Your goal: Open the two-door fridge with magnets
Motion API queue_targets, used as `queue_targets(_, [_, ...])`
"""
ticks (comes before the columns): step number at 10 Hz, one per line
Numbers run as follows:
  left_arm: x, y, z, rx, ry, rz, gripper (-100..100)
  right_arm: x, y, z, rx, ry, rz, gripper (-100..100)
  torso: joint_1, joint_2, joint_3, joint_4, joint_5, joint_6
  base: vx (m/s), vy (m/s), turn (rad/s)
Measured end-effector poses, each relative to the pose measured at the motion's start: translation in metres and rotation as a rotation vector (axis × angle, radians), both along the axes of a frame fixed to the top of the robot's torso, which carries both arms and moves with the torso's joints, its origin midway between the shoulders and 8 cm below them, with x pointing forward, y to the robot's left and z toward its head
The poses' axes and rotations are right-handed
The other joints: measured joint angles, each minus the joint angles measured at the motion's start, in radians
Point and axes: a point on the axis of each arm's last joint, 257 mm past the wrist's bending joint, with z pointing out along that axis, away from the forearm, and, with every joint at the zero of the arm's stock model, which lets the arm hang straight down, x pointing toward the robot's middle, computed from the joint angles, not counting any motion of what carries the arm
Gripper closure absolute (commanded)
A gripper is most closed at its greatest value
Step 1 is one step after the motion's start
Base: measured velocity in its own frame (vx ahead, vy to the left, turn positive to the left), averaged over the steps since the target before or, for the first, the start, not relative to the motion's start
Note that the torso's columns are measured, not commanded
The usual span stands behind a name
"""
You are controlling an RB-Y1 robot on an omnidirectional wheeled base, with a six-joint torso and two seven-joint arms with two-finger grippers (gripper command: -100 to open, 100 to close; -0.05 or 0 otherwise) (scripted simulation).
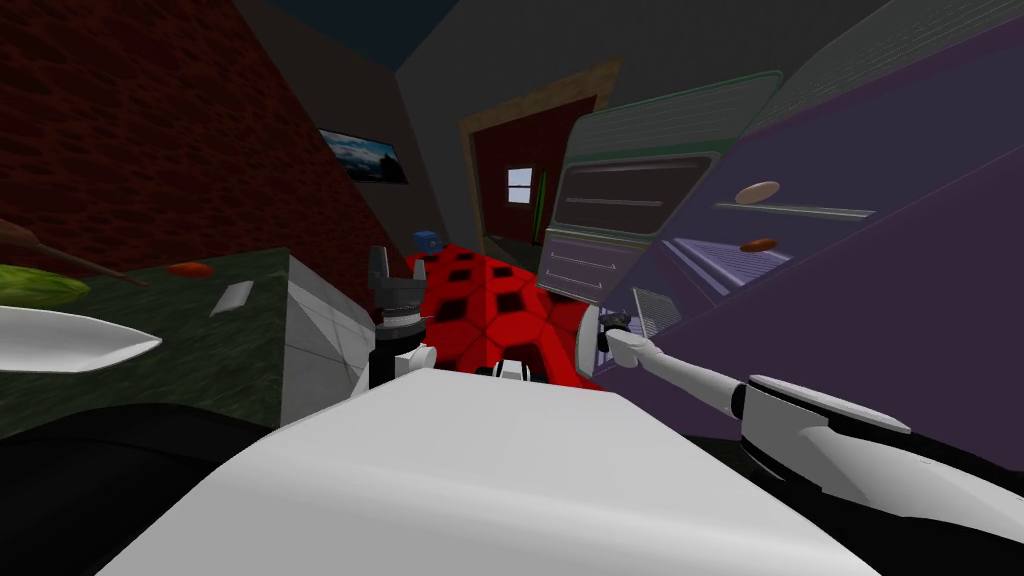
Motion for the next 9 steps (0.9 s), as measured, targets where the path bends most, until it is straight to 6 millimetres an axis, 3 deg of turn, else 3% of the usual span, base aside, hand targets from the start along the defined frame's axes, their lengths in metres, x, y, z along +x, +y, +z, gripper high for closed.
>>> queue_targets(1, [0.0, 0.0, 0.0, 0.0, 0.0, 0.0, 0, 0.0, -0.027, 0.02, -0.124, -0.001, -0.007, -100, -0.002, 0.0, 0.0, 0.0, 0.0, 0.001, -0.006, 0.072, -0.009])
queue_targets(4, [0.0, 0.0, 0.0, 0.0, 0.0, 0.0, 0, -0.004, -0.059, 0.064, -0.385, 0.004, 0.011, -100, -0.012, -0.002, -0.001, -0.001, -0.004, 0.001, 0.001, -0.004, -0.001])
queue_targets(7, [0.0, 0.0, 0.0, 0.0, 0.0, 0.0, 0, -0.006, -0.06, 0.084, -0.519, 0.013, 0.023, -100, -0.006, -0.001, -0.001, -0.001, -0.002, 0.001, -0.003, 0.026, 0.02])
queue_targets(9, [0.0, 0.0, 0.0, 0.0, 0.0, 0.0, 0, -0.008, -0.092, 0.146, -0.739, -0.003, -0.007, -100, 0.0, 0.0, 0.0, 0.0, 0.0, 0.001, -0.015, 0.114, 0.011])
